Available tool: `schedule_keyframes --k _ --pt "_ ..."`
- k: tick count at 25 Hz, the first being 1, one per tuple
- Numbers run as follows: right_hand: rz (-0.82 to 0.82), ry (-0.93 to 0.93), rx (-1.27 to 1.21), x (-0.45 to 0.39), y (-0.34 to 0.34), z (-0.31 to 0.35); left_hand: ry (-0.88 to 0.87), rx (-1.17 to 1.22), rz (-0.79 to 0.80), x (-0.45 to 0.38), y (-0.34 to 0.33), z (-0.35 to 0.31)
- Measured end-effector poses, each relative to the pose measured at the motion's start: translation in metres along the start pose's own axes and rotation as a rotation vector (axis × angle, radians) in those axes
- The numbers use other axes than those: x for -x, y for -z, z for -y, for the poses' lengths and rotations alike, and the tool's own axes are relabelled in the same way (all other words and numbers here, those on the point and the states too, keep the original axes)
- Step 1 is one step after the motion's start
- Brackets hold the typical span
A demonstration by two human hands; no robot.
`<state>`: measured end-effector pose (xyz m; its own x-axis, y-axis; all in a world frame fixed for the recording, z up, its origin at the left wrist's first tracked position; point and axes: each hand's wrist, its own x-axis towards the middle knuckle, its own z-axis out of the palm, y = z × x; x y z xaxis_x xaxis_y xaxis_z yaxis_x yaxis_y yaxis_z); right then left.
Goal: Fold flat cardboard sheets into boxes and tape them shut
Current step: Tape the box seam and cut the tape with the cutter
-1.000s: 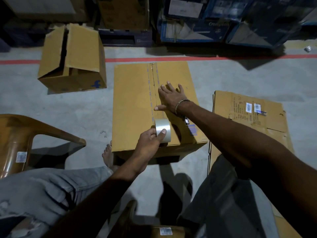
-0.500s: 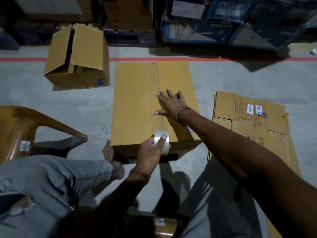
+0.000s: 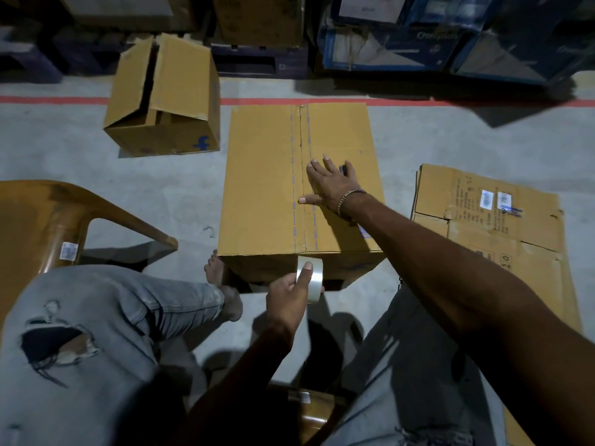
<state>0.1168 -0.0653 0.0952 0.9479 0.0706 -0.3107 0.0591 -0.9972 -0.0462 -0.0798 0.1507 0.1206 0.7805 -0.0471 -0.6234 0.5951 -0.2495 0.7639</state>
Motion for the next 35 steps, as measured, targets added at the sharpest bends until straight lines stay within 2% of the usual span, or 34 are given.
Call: schedule_keyframes --k 8,14,19,27,35 --pt "-0.078 0.053 0.138 0.029 0.001 0.012 0.040 0.025 0.150 -0.016 -0.003 0.005" --pt "-0.044 0.153 0.174 0.095 -0.030 0.032 0.002 0.021 0.162 -0.017 -0.012 0.005" --pt "-0.024 0.244 0.152 0.113 -0.038 0.033 -0.006 0.044 0.173 -0.020 -0.007 0.010" --pt "0.044 0.200 0.121 0.116 -0.035 0.040 -0.017 0.056 0.147 -0.021 -0.009 0.010" --pt "-0.017 0.169 0.126 0.123 -0.039 0.043 0.125 0.099 0.069 -0.018 -0.015 0.040"
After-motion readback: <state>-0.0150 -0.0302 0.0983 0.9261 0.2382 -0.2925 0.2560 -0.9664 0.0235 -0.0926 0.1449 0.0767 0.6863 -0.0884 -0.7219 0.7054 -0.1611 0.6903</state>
